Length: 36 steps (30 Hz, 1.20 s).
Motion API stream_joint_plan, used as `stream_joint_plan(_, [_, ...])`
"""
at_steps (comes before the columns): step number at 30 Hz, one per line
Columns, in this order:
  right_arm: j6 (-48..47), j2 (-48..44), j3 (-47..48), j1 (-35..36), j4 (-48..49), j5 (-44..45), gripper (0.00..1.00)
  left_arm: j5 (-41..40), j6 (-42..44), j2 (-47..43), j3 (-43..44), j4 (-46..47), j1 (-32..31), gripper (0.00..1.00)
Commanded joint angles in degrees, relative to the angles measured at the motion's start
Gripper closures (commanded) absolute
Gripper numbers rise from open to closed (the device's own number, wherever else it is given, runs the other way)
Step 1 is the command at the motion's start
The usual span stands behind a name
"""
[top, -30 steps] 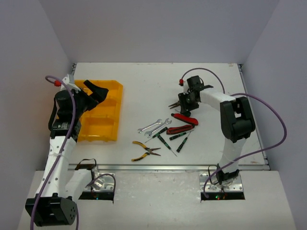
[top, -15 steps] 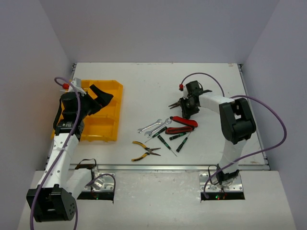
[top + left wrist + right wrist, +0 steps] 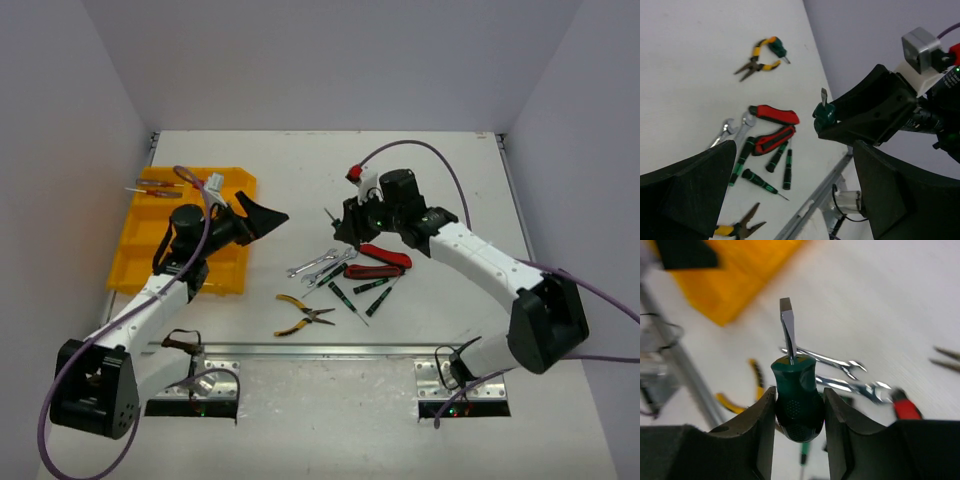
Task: Sort the tools into containers
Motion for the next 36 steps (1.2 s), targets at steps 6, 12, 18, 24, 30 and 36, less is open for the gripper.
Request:
stream_joint_plan(6, [15.1, -6.8, -7.1, 0.3, 22.5, -29.3, 1.0, -1.4, -7.6, 2.4, 1.6, 27.1, -12.2, 0.11])
stream_joint_plan(12, [18.2, -8.8, -8.5, 0.4, 25.5, -29.1, 1.0, -2.5, -7.9, 5.6, 1.6, 28.0, -15.2, 0.44])
stream_joint_plan(18, [19.0, -8.6, -8.1, 0.3, 24.7, -28.5, 1.0, -1.3, -7.8, 8.2, 2.3, 30.2, -17.9, 0.61])
stream_joint_plan(24, [19.6, -8.6, -8.6, 0.4, 25.4, -29.5, 1.0, -1.7, -6.9, 8.6, 3.6, 30.7, -18.9, 0.92])
stream_joint_plan(30, [19.8, -8.4, -8.8, 0.3, 25.6, -28.2, 0.78, -2.8, -5.6, 9.0, 3.9, 30.7, -19.6, 1.0])
stream_joint_plan(36, [17.1, -11.1, -6.6, 0.2, 11.3, -7.2, 0.01, -32.9, 3.3, 7.1, 13.5, -4.6, -18.8, 1.0])
